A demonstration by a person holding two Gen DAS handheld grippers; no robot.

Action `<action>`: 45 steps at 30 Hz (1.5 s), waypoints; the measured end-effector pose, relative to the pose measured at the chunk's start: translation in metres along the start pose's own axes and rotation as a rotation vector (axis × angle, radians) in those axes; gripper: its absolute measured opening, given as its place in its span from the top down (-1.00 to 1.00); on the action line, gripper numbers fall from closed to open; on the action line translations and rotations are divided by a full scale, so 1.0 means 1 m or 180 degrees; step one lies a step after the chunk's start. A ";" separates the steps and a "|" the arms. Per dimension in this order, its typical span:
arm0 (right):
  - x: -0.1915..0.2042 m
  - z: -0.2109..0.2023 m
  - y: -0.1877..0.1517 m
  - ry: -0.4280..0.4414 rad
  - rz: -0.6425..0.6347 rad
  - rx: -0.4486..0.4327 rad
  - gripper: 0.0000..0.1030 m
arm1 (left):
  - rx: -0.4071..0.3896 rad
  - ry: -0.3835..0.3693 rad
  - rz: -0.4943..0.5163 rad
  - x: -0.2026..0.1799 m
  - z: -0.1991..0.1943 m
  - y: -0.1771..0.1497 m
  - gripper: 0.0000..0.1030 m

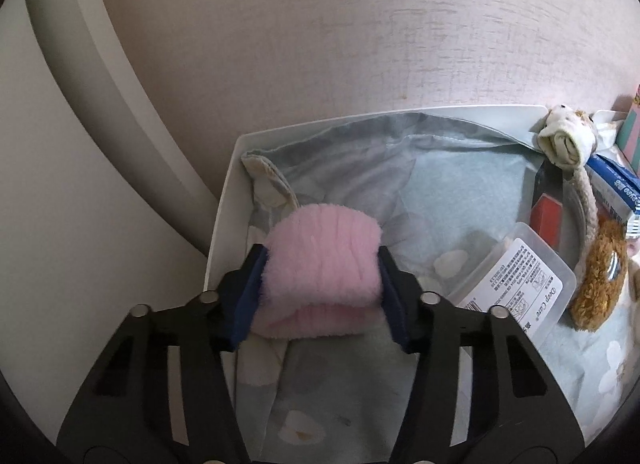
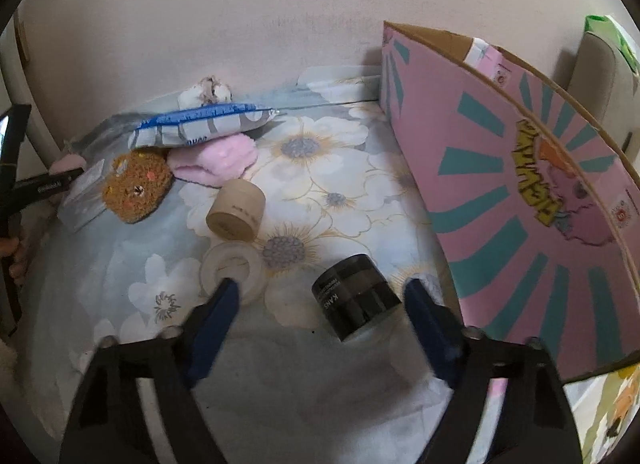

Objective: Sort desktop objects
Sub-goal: 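Grasp the pink fuzzy sock with the left tool while the right tool grasps the black jar, then carry the pink sock and black jar into the box and open both tools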

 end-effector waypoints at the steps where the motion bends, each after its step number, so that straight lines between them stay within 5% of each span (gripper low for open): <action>1: 0.001 0.002 0.000 -0.0021 -0.0017 0.0015 -0.22 | -0.0011 0.0013 0.0012 -0.001 -0.001 -0.002 0.17; 5: -0.002 0.007 -0.001 -0.0036 -0.0040 0.0039 0.19 | -0.0095 0.0009 0.0025 -0.002 -0.011 -0.006 0.44; 9: -0.004 0.008 0.000 -0.0018 -0.0046 0.0011 0.19 | -0.0163 -0.0043 -0.0014 -0.004 -0.023 -0.008 0.58; 30: -0.021 -0.049 0.038 0.0213 -0.0128 -0.0251 0.19 | -0.0235 -0.0387 -0.0318 -0.014 -0.124 0.018 0.58; 37: -0.054 -0.084 0.057 0.0360 -0.0109 -0.0368 0.19 | -0.0348 -0.0702 -0.0258 -0.071 -0.148 0.053 0.59; 45: -0.105 -0.103 0.066 0.0412 -0.0202 -0.0296 0.19 | -0.0324 -0.1189 -0.0075 -0.155 -0.169 0.056 0.59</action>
Point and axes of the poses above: each gripper's, at about its wrist camera, not at the fingertips, and z roughly the way its jaws point, x to its left, y to its top, the point moved 1 cm from there along z, roughly the way its jaws point, and after that the axes turned 14 degrees about -z, right-handed, at the moved point
